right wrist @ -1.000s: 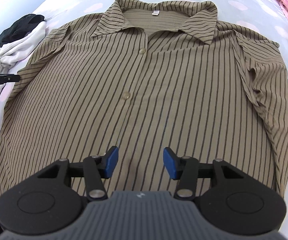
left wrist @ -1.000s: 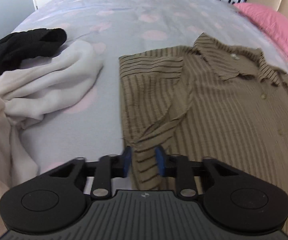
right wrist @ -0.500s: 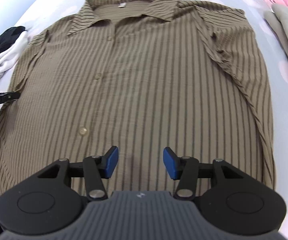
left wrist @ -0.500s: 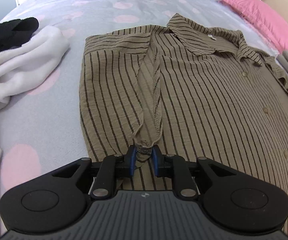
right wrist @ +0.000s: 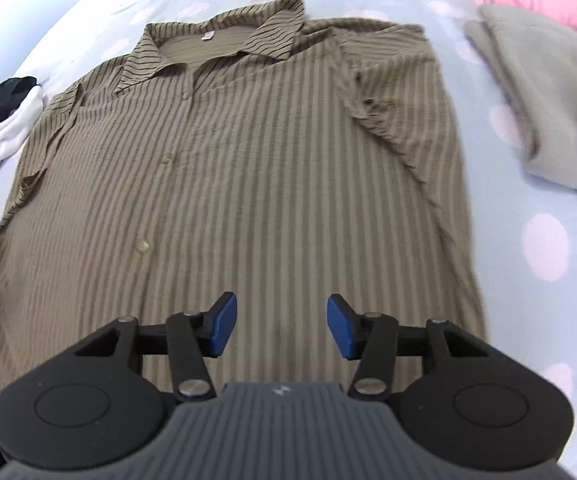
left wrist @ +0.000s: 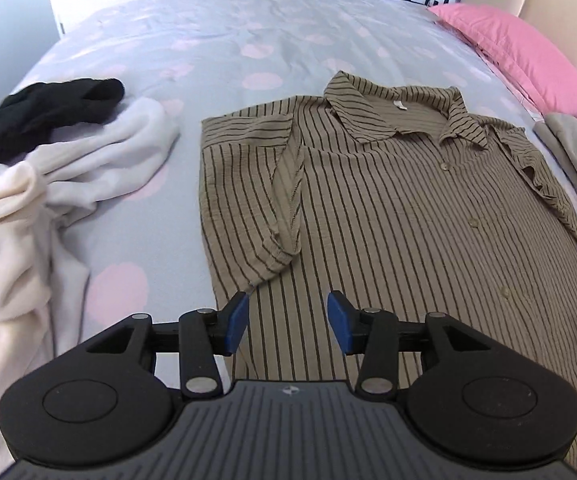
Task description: Fold clothes
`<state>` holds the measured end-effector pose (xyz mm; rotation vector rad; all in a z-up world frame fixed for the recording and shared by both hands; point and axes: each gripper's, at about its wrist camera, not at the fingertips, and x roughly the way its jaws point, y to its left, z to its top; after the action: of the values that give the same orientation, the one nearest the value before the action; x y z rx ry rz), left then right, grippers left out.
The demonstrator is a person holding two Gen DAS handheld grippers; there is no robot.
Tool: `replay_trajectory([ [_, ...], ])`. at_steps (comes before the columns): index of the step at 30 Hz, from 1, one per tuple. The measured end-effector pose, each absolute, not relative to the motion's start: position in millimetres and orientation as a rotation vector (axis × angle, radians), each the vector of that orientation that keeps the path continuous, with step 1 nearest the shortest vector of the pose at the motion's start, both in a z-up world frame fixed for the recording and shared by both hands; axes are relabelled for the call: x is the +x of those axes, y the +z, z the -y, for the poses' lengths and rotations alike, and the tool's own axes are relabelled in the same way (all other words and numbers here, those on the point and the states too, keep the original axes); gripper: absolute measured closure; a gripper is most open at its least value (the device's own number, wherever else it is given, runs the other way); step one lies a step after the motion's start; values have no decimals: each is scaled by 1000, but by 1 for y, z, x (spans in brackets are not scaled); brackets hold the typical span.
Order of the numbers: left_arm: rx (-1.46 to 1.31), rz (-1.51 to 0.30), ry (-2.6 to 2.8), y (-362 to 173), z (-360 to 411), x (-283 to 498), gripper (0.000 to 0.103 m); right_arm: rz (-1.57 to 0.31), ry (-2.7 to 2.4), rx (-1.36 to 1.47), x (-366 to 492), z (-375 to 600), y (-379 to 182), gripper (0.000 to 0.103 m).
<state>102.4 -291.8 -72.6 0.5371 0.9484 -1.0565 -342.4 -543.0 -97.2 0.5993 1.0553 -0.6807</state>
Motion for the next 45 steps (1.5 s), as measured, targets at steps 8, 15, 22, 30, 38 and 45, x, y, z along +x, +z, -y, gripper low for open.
replay_trajectory([
  [8,598,-910,-1054,-51,269,55,62,-1122,-760,578,-404,523,-104,50],
  [15,642,-916,-1076,-51,252,19,61,-1163,-782,610,-452,496,-124,50],
  [22,674,-870,-1059,-44,245,1,59,-1289,-787,644,-480,484,-153,50],
  [30,628,-854,-1052,-35,245,-2,55,-1070,-895,727,-521,484,-127,50],
  [38,673,-827,-1088,-37,255,-14,55,-1000,-968,809,-542,493,-126,50],
  [45,697,-825,-1104,-41,262,-22,55,-1020,-960,926,-558,505,-150,50],
])
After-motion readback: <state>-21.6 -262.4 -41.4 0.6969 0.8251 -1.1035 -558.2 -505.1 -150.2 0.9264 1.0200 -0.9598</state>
